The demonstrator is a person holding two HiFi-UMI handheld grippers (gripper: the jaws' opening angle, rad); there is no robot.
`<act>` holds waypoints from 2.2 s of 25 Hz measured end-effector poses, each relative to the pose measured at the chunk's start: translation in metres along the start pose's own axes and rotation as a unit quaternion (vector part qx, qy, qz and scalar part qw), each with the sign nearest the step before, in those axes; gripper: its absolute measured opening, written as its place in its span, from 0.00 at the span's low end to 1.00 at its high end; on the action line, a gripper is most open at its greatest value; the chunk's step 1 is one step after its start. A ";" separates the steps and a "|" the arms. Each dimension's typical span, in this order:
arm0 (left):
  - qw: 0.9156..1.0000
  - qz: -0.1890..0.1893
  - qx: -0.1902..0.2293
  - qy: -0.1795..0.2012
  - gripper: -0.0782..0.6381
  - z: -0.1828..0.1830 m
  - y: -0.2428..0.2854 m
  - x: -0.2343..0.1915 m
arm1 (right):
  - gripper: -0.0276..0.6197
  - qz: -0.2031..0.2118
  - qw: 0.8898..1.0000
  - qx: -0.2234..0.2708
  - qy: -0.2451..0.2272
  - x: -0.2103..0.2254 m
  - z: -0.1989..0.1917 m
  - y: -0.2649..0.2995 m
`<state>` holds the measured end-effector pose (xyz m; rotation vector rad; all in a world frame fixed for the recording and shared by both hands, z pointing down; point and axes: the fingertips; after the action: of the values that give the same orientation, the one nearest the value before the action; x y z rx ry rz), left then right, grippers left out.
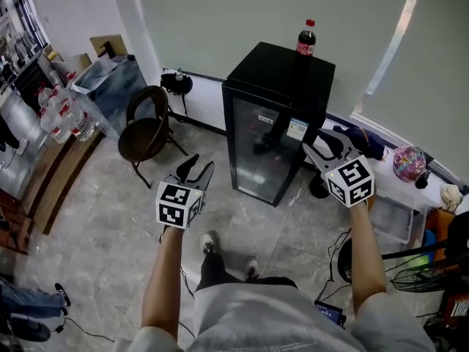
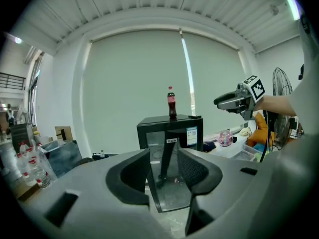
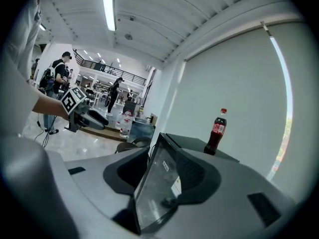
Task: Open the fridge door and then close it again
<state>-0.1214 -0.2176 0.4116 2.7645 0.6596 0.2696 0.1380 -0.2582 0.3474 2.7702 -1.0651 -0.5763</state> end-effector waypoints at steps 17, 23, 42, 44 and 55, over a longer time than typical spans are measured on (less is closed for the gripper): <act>0.995 -0.087 -0.051 -0.024 0.33 -0.033 0.150 -0.100 | 0.37 0.023 0.997 -0.076 -0.024 0.036 0.018 0.160; 0.986 -0.147 -0.076 -0.030 0.33 -0.055 0.207 -0.126 | 0.39 0.034 0.992 -0.119 -0.032 0.041 0.013 0.227; 0.945 -0.305 -0.115 -0.036 0.33 -0.098 0.320 -0.114 | 0.39 0.128 0.960 -0.240 -0.061 0.014 -0.010 0.312; 0.941 -0.317 -0.111 -0.048 0.33 -0.098 0.325 -0.110 | 0.38 0.129 0.958 -0.247 -0.069 0.013 -0.012 0.314; 0.939 -0.325 -0.097 -0.056 0.31 -0.100 0.330 -0.104 | 0.34 0.108 0.962 -0.241 -0.073 0.021 -0.019 0.319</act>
<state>-0.1011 -0.5250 0.5986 2.2017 1.3726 0.0266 -0.0384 -0.5102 0.4354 2.1901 -1.0651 -0.8835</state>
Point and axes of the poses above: the fingertips, and each gripper's own axes: y forward along the fingers, x to its right, z out of its top, and after that the axes turned 1 degree about z, right-handed
